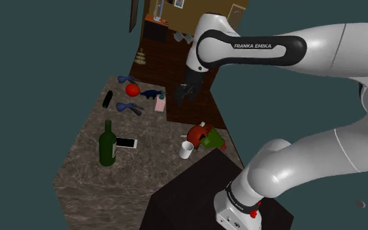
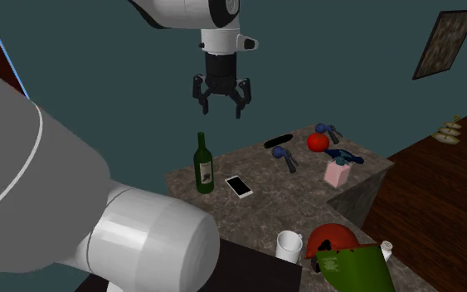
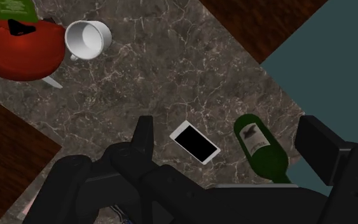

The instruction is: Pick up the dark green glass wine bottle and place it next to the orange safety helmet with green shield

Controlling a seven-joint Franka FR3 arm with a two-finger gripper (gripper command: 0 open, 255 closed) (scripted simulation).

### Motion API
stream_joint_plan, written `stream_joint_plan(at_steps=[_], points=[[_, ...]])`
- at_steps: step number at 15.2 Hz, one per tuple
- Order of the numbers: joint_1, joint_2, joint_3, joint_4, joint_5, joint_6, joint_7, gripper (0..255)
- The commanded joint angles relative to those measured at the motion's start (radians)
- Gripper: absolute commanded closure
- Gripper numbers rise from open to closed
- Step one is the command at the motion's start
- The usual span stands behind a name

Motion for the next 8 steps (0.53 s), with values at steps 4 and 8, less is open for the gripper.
stream_joint_plan(at_steps=[4,8], points=[[0.021,0.175,0.04,0.05,0.021,0.13,0.057,0],[0.038,0.317,0.07,0.115,0.026,0.211,0.106,0]])
